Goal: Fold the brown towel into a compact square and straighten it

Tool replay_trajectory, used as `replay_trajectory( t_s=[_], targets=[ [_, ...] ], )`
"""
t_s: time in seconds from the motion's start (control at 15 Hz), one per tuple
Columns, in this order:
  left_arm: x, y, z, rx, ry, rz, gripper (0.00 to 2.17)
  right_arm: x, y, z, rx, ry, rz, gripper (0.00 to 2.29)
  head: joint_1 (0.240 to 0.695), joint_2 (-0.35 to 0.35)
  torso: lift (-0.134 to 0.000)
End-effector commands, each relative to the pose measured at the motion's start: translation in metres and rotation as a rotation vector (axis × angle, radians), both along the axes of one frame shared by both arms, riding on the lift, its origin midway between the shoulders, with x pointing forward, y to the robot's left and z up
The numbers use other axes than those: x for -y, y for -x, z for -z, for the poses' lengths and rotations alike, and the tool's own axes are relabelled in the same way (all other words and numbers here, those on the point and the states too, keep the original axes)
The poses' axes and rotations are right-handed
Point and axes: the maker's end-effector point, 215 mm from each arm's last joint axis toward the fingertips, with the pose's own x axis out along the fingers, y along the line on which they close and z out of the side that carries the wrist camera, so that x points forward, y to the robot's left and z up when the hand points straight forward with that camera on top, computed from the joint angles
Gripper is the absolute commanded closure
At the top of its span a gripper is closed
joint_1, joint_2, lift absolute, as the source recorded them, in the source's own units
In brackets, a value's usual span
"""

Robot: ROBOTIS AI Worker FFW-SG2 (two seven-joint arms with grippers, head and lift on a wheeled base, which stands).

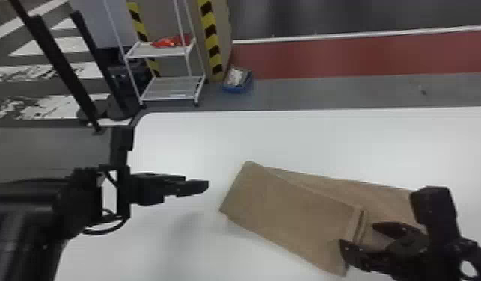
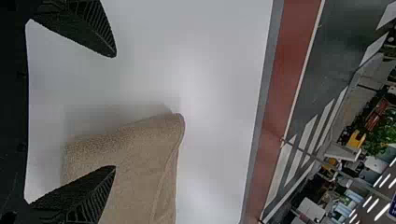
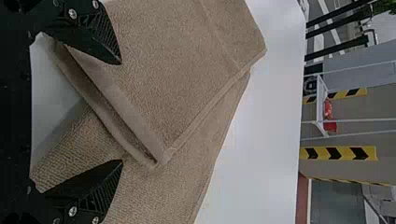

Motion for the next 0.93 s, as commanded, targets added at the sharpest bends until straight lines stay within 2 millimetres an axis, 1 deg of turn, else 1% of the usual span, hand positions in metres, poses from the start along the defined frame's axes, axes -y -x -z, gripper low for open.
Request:
replay_trajectory(
  t_s=[0.0, 0.27, 0.6, 0.73, 0.87],
  targets=[
    [-0.001, -0.002, 0.002, -0.005, -0.003, 0.001, 0.02, 0.008, -0.008, 0.009, -0.012, 0.011, 0.014, 0.15, 0.695, 0.165, -0.124],
    [0.004, -0.003, 0.002, 0.001, -0.004, 0.011, 0.02, 0.006, -0.015, 0.005, 0.003, 0.009, 0.014, 0.17, 0.695, 0.152, -0.124],
    [0.001, -0.003, 0.004, -0.004, -0.005, 0.007, 0.02, -0.002, -0.023, -0.005, 0.023, -0.003, 0.002, 0.17, 0.695, 0.153, -0.124],
    [0.002, -0.002, 0.005, -0.005, -0.001, 0.008, 0.02, -0.004, -0.025, -0.005, 0.022, 0.002, -0.003, 0.18, 0.695, 0.159, -0.124],
    [0.001, -0.004, 0.005, 0.004, -0.001, 0.008, 0.02, -0.005, -0.026, 0.002, 0.01, 0.009, -0.006, 0.22, 0.695, 0.161, -0.124]
  ],
)
